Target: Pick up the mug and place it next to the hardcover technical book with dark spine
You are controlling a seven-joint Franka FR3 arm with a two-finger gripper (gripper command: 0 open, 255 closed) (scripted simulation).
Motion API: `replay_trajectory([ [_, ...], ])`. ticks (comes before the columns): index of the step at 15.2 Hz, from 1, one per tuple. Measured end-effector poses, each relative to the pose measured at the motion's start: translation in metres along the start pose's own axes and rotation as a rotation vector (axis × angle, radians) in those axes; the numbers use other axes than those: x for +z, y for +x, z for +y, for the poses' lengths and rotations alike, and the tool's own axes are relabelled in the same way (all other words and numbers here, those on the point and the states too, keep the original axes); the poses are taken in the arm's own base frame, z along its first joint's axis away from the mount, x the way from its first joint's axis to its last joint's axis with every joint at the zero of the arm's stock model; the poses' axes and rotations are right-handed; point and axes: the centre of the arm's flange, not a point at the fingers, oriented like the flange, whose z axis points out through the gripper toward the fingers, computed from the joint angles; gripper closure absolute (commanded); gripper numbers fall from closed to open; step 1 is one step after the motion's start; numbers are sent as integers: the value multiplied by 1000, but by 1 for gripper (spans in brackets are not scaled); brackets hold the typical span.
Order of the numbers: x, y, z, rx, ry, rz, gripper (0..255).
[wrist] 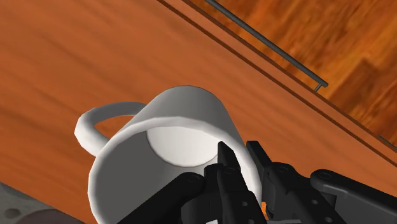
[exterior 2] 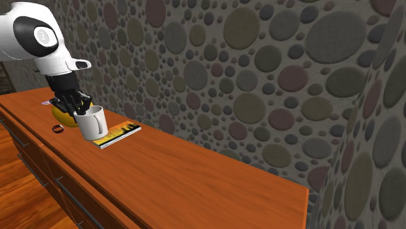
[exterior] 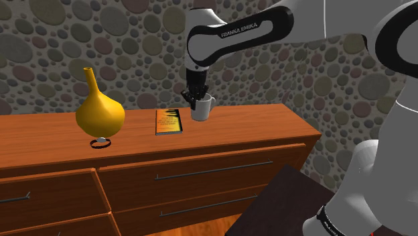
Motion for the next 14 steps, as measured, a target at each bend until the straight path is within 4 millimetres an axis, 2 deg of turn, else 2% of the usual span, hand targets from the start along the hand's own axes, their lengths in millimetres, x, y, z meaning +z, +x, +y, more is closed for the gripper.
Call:
replay_trajectory([
  [14,74,-4,-5,0,0,0,255],
])
